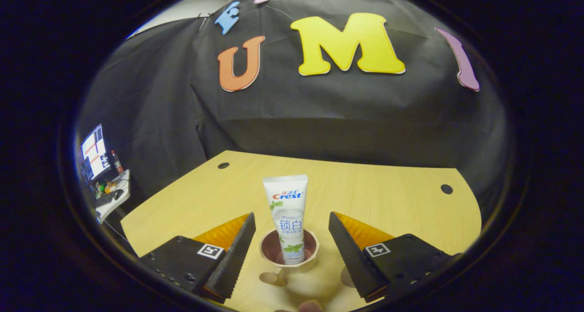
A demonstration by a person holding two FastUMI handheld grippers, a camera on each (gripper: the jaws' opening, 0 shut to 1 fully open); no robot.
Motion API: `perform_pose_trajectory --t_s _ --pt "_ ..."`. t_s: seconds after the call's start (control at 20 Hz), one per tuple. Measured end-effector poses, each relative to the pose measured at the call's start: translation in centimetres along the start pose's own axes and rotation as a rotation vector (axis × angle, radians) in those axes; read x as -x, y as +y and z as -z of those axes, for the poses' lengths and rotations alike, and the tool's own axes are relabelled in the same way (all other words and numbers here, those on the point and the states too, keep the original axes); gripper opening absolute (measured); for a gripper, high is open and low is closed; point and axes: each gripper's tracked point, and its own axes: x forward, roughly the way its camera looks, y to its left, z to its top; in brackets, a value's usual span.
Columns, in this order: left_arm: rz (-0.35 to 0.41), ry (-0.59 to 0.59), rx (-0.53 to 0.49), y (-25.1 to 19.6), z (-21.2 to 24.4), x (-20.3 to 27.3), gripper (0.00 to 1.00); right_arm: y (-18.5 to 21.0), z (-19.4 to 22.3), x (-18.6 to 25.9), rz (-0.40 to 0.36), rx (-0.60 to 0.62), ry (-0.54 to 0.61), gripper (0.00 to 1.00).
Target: Put the toothbrush and toothpaste on the desktop into the cup, then pick up the cup and place it on the coaster on the desktop.
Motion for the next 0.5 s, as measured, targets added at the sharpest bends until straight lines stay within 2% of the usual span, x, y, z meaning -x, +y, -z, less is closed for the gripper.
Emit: perform_pose_trajectory --t_s 0.05,0.1,0.25,0.35,0.5 --pt "0.015 0.010 0.006 -0.4 0.3 -0.2 0.99 -0.1 -0.2 1.0 -0.002 -0.003 -0.006 0.93" --pt "0.036 0.025 0.011 -1.1 0.6 -0.6 0.99 -0.3 -0.5 2.0 -0.002 -0.004 -0.011 0.96" --pt "0.134 0.100 -0.005 -4.3 2.3 -1.5 0.98 -1.8 -0.4 5.8 0.022 -0.008 -0.008 0.96" --pt "0.203 0.169 -0.029 -6.6 4.0 -2.1 0.98 -3.2 0.6 8.5 0.042 -0.014 0.012 0.96" --pt "0.309 0.333 -0.028 -10.6 7.9 -2.1 0.98 -6.2 2.6 13.0 0.101 0.011 0.030 0.96"
